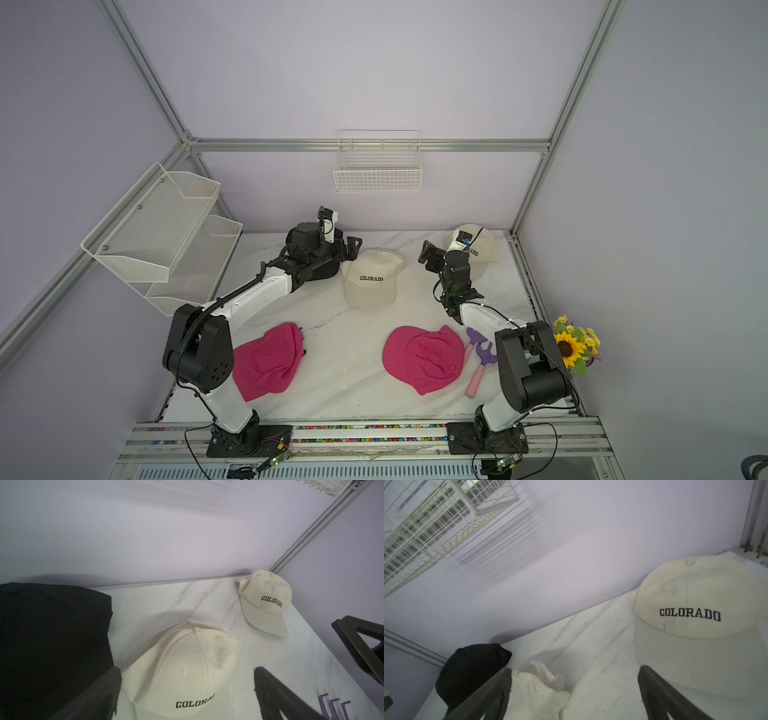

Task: Stack the baseball caps by color
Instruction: Pick up the baseball cap from the center of the board.

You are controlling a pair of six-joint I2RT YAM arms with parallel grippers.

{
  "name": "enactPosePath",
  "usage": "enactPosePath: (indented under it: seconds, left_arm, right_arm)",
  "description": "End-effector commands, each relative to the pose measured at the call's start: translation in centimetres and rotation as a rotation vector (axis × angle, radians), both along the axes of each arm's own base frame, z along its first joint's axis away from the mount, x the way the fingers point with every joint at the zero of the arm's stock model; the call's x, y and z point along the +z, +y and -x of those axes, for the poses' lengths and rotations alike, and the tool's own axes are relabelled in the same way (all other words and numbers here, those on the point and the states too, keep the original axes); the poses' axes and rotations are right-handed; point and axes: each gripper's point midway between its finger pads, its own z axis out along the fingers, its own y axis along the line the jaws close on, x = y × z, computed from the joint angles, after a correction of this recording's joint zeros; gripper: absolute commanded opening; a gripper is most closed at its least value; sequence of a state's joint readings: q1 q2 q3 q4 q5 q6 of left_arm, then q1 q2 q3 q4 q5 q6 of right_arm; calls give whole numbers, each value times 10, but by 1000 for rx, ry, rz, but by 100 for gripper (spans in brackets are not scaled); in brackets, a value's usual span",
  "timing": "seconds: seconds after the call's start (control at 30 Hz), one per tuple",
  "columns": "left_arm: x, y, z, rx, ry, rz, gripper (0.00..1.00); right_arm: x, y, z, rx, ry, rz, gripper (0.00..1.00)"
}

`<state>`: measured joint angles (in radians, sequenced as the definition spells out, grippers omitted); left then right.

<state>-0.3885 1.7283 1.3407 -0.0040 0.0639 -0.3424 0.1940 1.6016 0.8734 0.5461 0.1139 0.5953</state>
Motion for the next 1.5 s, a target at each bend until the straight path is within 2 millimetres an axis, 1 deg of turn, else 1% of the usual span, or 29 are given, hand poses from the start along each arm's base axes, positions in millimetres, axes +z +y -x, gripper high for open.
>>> enactPosePath:
  seconds: [0.0,0.03,0.2,0.3,0.4,0.53,0.7,0.77,0.87,0.97,1.03,1.07,1.17,1.37,1.47]
  left_arm:
    - [20,20,5,91,-62,45,100]
    - [17,23,8,103,-55,50,100]
    - [-4,38,23,150,1,52,100]
    - [-15,49,29,181,23,40,100]
    - [-23,58,32,202,36,47,100]
    - [-30,66,33,216,51,62,100]
    - [-41,68,31,221,73,64,100]
    - [-44,68,29,217,82,67,100]
    - [-48,68,27,218,90,69,100]
    - [-50,68,25,221,93,72,100]
    - [-52,68,24,221,99,70,100]
    - [-53,68,23,221,102,69,100]
    - [-57,69,22,223,112,70,100]
    - [-62,69,21,227,123,69,100]
    - [-63,69,19,230,124,67,100]
  right_arm:
    - [2,-1,-13,19,-10,-316,95]
    - [1,-2,-14,22,-14,-369,94]
    - [-16,-11,-24,4,1,-671,88]
    - [-26,-15,-32,1,8,-801,85]
    - [-46,-19,-38,-27,50,-913,84]
    - [-79,-32,-34,-130,98,-1036,84]
    - [-106,-54,-27,-267,120,-1091,82]
    - [-119,-63,-20,-332,129,-1137,80]
    - [-133,-68,-14,-376,147,-1163,79]
    - [-143,-74,-13,-405,153,-1161,79]
    - [-146,-82,-15,-417,131,-1149,76]
    - [-143,-86,-17,-406,104,-1140,74]
    - [-140,-98,-28,-399,69,-1105,74]
    - [-143,-112,-42,-441,57,-1119,73]
    - [-150,-113,-45,-468,93,-1134,71]
